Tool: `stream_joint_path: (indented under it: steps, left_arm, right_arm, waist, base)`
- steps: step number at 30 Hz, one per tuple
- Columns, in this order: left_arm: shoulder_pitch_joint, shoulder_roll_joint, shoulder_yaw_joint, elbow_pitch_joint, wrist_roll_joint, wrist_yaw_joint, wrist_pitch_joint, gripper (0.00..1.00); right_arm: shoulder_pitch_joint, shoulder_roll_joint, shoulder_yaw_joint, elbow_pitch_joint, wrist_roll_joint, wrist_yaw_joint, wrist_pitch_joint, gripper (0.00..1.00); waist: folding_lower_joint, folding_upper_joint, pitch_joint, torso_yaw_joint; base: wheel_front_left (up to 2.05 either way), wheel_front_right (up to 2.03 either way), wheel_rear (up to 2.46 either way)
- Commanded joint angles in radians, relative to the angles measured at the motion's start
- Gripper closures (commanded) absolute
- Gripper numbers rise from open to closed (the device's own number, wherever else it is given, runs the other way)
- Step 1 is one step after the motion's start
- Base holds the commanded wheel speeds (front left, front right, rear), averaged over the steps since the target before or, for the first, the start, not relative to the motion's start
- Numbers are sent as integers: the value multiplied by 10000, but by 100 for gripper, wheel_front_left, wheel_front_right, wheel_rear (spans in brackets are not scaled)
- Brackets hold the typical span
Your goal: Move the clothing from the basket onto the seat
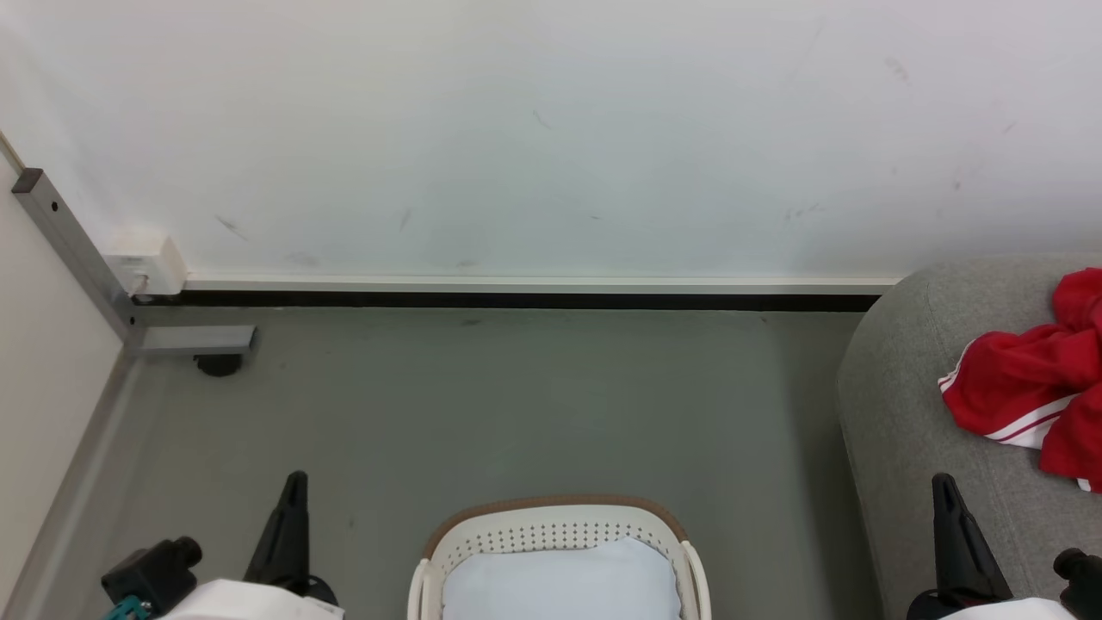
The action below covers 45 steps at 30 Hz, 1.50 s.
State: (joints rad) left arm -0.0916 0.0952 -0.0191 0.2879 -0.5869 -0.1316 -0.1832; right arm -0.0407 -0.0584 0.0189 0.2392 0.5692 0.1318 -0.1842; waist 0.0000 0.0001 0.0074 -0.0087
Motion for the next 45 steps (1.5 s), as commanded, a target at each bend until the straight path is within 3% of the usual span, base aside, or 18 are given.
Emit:
stream_joint_path:
  steps: [1,25,45]
  left_arm:
    - [-166,14,98,-179,-414,1,128,100]
    - [-196,-131,500,-277,-3597,5,1043,100]
    - [-213,-227,760,-327,-5589,8,1633,100]
  right_arm:
    - [-275,-48,-86,-112,443,-3,95,100]
    - [-437,-55,-440,-67,3700,-7,978,100]
    - [-525,-44,-682,-34,5751,-10,1561,100]
  waist:
    - [0,-1,-1,3]
    - [0,-1,-11,22]
    - [0,-1,-20,37]
  base:
    - [0,0,0]
    - [0,0,0]
    - [0,0,0]
